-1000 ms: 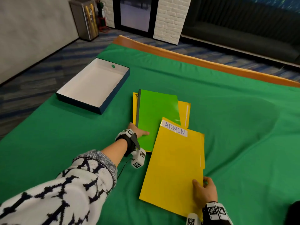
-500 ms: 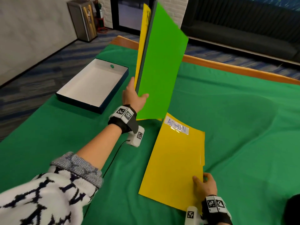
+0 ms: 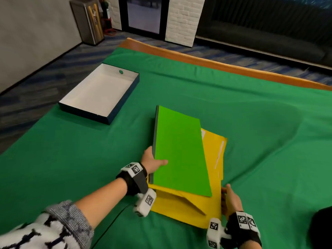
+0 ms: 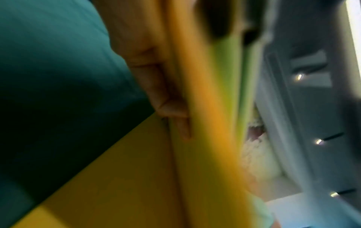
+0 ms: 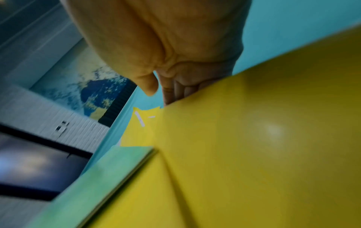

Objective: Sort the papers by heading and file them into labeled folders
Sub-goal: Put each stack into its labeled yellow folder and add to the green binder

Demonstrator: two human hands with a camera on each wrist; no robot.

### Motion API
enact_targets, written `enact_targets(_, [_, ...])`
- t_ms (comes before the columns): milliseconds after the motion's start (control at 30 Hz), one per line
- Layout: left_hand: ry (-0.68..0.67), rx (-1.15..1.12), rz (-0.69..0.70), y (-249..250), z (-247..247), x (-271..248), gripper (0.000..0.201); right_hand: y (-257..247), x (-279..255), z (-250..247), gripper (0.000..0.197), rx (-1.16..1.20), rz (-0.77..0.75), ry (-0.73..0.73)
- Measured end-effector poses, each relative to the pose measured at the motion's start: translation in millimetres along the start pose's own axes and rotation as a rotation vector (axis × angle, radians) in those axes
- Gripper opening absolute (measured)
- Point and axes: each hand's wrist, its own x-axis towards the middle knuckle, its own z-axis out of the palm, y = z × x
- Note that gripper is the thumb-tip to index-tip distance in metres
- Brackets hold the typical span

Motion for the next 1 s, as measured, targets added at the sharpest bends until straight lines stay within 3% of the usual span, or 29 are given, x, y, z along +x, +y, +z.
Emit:
enact_targets(100, [-0.079, 0.184, -0.044, -23.6, 4.6, -5.2, 0.101, -6.4, -8.6, 0.3, 0.052, 0.056, 0.059, -0.094])
enact_targets(233, [-0.207, 0.41, -0.044, -39.5, 12.1, -16.8, 0.11, -13.1, -21.1, 9.0, 0.034, -0.113, -0.059, -0.094])
enact_targets(433, [-0.321, 0.62, -0.004, -53.1, 14.8, -25.1, 0.115, -7.9, -27.5, 19.3, 0.079, -0.258, -0.26, -0.048])
enact_targets(533, [-0.306, 0.788, 0.041, -54.7, 12.4, -24.7, 0.118, -6.8, -27.4, 20.3, 0.081, -0.161, -0.275, -0.077])
enact_targets(667, [-0.259, 0.905, 0.094, -50.6, 4.3, -18.9, 0.118, -16.6, -33.9, 18.0, 0.064, 0.123, -0.226, -0.235])
enact_targets(767, [-0.188, 0.779, 0.125, -39.6, 1.1, -15.3, 0.117, -23.7, -37.2, 19.0, 0.069, 0.244, -0.243, -0.335])
enact_targets(867, [-0.014, 0.305, 0.018, -14.0, -5.0, -10.9, 0.128, -27.1, -45.2, 20.7, 0.106, 0.263, -0.23, -0.406])
enact_targets(900, [0.049, 0.136, -0.008, -3.4, -8.7, -10.7, 0.131, -28.9, -48.0, 21.7, 0.103, 0.255, -0.241, -0.438])
enact_targets(1000, [0.153, -0.163, 0.053, 22.2, -17.6, -14.2, 0.143, -41.9, -59.8, 27.1, 0.058, 0.228, -0.33, -0.476])
